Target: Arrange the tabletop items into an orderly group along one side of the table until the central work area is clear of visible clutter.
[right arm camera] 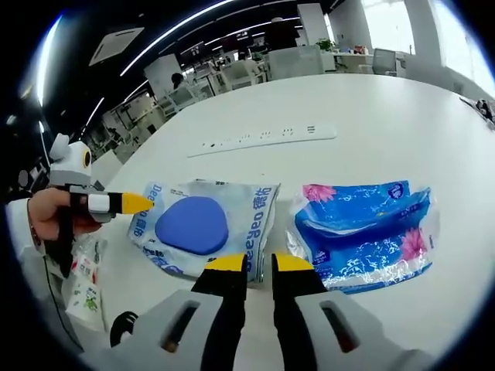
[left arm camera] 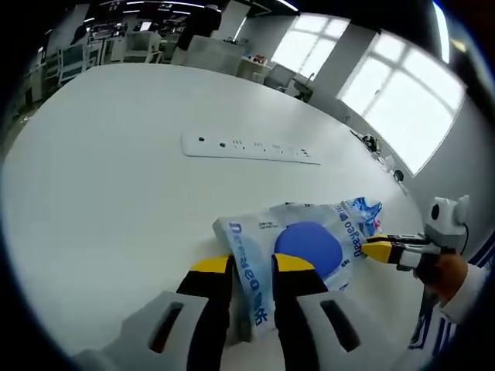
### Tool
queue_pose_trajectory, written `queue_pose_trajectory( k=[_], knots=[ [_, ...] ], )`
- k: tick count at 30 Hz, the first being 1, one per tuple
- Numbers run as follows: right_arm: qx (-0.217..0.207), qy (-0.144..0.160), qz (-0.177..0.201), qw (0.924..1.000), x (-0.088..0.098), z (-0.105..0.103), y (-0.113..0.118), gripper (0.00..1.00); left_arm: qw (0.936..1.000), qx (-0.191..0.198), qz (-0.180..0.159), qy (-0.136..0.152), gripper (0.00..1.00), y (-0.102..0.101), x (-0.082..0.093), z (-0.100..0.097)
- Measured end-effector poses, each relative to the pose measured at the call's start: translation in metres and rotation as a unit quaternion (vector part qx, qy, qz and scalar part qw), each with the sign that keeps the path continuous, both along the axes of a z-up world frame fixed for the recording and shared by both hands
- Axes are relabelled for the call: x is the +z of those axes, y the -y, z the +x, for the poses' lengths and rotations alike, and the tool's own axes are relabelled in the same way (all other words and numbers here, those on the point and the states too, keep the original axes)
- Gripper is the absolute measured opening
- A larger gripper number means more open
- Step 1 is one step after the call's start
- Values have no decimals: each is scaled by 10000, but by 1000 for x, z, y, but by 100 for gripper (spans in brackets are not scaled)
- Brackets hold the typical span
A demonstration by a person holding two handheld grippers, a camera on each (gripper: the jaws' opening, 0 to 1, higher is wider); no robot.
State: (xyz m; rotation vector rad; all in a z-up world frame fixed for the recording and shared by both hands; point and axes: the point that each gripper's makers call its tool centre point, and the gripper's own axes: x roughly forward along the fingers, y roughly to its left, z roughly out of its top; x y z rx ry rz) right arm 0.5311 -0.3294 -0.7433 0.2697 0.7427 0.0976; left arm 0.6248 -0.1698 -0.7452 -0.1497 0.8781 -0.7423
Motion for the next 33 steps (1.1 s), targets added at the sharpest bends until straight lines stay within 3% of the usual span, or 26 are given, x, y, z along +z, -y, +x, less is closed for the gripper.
queue_pose_trajectory(
  k=[11,33],
  knots=[
    [14,6,-5,10000,2,0,-1,11,10000,12,-21,3,37,3,0,1],
    [17,99,-17,9999,13,-5,-1,15,9998,-17,-50,165,51,3,18,-3]
  ],
)
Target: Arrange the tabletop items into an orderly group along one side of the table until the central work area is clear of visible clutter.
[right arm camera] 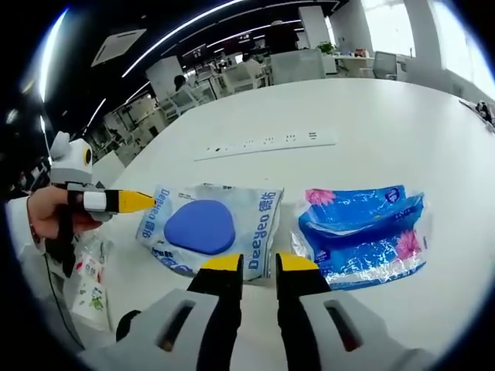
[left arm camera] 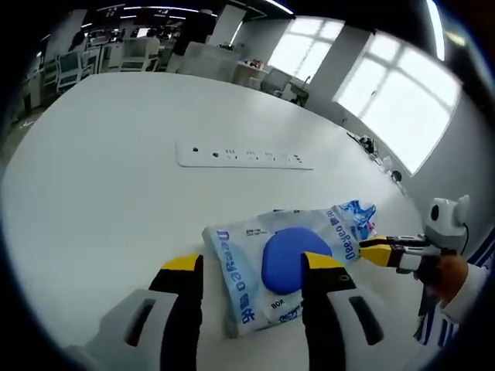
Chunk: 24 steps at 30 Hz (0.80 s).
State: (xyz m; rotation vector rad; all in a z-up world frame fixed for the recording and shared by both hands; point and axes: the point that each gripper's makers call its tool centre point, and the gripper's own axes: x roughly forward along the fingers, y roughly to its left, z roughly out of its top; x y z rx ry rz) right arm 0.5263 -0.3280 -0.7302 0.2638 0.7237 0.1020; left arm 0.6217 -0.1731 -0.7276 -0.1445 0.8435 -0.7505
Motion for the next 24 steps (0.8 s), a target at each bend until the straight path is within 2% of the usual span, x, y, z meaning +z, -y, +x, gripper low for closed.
queue_pose_trajectory(
  k=[10,24],
  knots=[
    [33,164,-3,9999,15,-3,-1,19,10000,24,-17,92,52,-4,11,0],
    [188,330,-67,9993,31,-16,-6,28,9993,17,23,366,54,-20,41,-10]
  ],
)
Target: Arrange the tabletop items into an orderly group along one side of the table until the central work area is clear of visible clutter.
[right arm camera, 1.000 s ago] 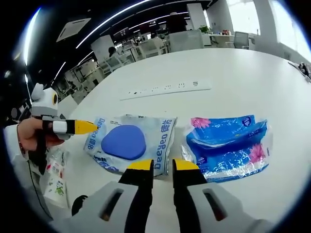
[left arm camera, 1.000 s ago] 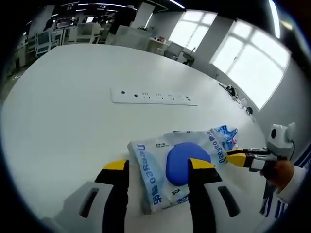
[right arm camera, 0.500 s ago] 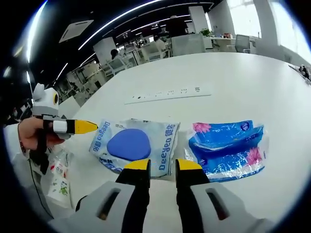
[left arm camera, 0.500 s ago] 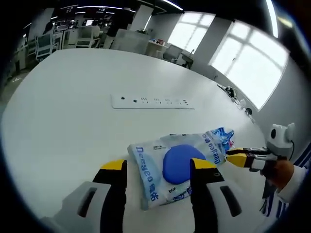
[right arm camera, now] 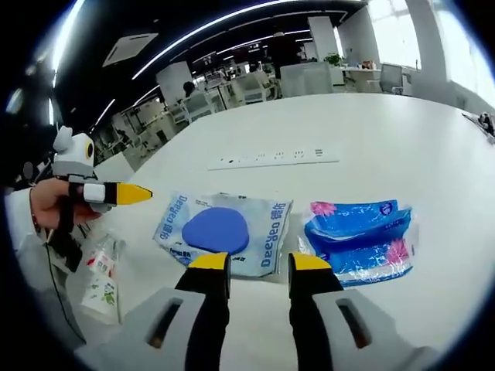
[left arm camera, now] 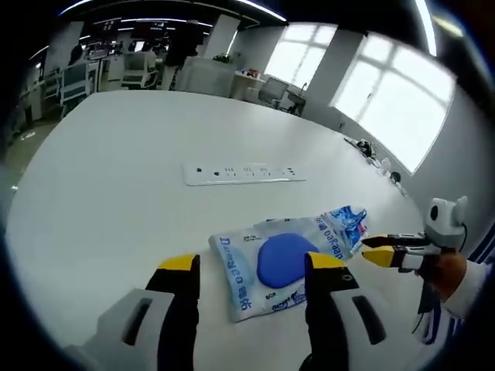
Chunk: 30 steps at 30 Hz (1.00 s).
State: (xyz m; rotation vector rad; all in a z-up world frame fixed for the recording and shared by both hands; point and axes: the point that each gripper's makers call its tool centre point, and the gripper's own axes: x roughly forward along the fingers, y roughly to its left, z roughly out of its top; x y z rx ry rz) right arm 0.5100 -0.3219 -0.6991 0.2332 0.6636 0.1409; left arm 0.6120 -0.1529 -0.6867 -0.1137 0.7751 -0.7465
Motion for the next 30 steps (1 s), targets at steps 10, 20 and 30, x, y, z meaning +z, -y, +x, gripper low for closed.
queue_pose_trajectory(
  k=[10,20,30],
  knots=[
    [218,281,4,9994,20,-9,-7,33,9999,8,-40,166,56,-12,23,-12],
    [463,565,-64,9973,41,-23,-16,35,9995,-19,-49,321,58,-24,43,-32],
    [682,626,-79,9957,50,-41,-30,35,9989,78,-91,459,58,-46,59,-58]
  ],
)
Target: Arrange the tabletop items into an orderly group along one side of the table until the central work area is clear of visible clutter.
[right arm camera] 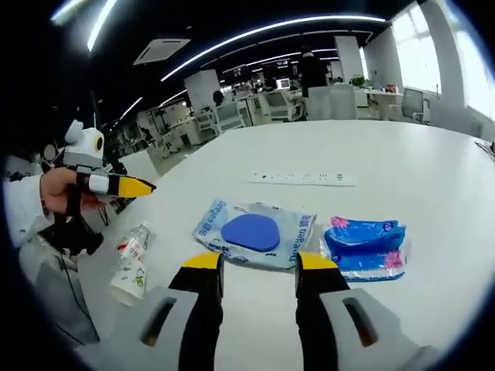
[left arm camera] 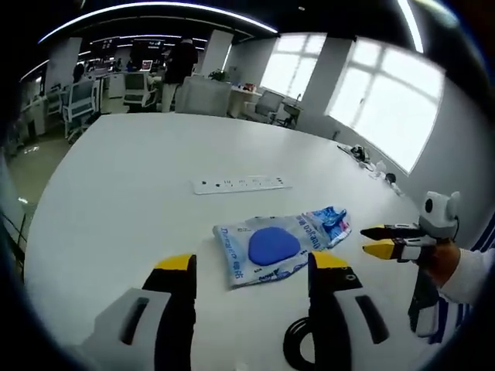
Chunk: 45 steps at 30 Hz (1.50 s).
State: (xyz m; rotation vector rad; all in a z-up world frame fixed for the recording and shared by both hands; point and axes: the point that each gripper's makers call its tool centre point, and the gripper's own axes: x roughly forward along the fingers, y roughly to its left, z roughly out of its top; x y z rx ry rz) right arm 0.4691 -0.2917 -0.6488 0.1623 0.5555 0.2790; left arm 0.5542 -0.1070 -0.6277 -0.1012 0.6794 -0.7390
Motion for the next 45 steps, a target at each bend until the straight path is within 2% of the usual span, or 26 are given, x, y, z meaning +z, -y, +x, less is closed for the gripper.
queue_pose_trajectory(
  k=[7,17,24,37,45],
  knots=[
    [260,71,-21,9996,4,-10,-17,36,9999,110,-29,75,59,-18,8,-16],
    [684,150,-93,9975,10,-23,-38,42,9996,195,-37,186,60,-46,19,-40],
    [1005,143,-118,9948,12,-39,-63,43,9989,327,-181,269,61,-67,30,-60],
    [1651,188,-295,9857,11,-63,-110,49,9984,452,-227,236,62,-105,27,-106],
    [2002,62,-452,9787,-5,-76,-135,50,9975,609,-307,181,62,-124,25,-129]
  ],
)
